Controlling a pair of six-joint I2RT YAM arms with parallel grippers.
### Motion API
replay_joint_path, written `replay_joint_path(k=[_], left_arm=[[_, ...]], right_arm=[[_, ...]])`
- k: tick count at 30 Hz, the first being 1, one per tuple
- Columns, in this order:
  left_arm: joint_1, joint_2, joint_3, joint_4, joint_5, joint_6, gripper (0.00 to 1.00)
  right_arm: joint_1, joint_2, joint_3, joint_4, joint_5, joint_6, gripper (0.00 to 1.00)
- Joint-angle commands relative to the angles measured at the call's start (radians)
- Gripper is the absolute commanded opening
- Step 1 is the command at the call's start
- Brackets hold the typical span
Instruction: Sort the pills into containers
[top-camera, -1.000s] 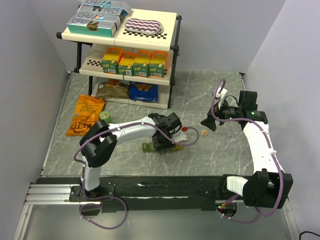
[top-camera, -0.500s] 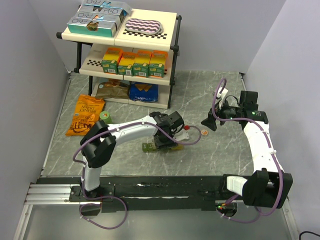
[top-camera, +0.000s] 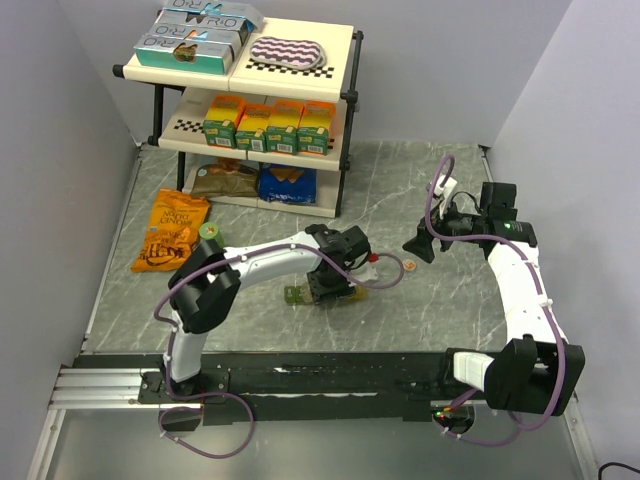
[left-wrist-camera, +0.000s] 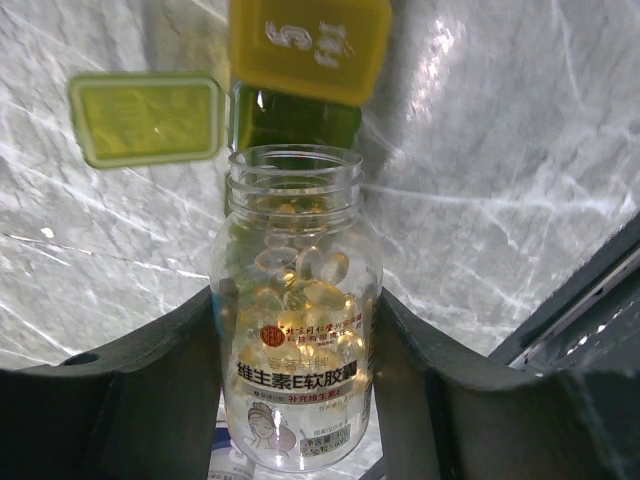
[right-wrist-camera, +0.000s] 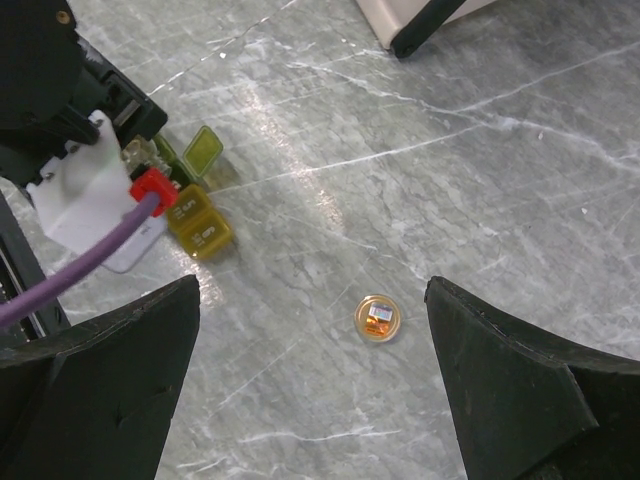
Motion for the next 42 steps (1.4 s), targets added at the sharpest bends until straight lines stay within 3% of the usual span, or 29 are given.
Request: replay_joint_path(k=[1,23,28,39,42], left_arm=[[-0.005,0.039,0.073,-0.039,0.0,-0.056,0.01],[-0.027,-0.01,0.074,-0.055,-0.149,-0.078,0.01],[-0.027,-0.012,0.013,-0.027,-0.13,-0.064,0.01],[-0.005,-0.032,0.05,-0.058,-0.026,-0.072,0.01],[-0.001,-0.041,0.007,-0.032,-0.07,-0.072,0.01]], right_arm=[[-0.009,0.005,0.016,-0.009,-0.043,-0.016,1.0],[-0.012,0.02,0.018,-0.023,-0.055,-0.026,1.0],[-0.012,0.025,0.023,-0.03,-0.058,-0.032,1.0],[-0.021,0.019,0.021,-0.032,-0.066,-0.036,1.0],[-0.021,0.02,0.021,-0.035,-0.068,-0.037,1.0]])
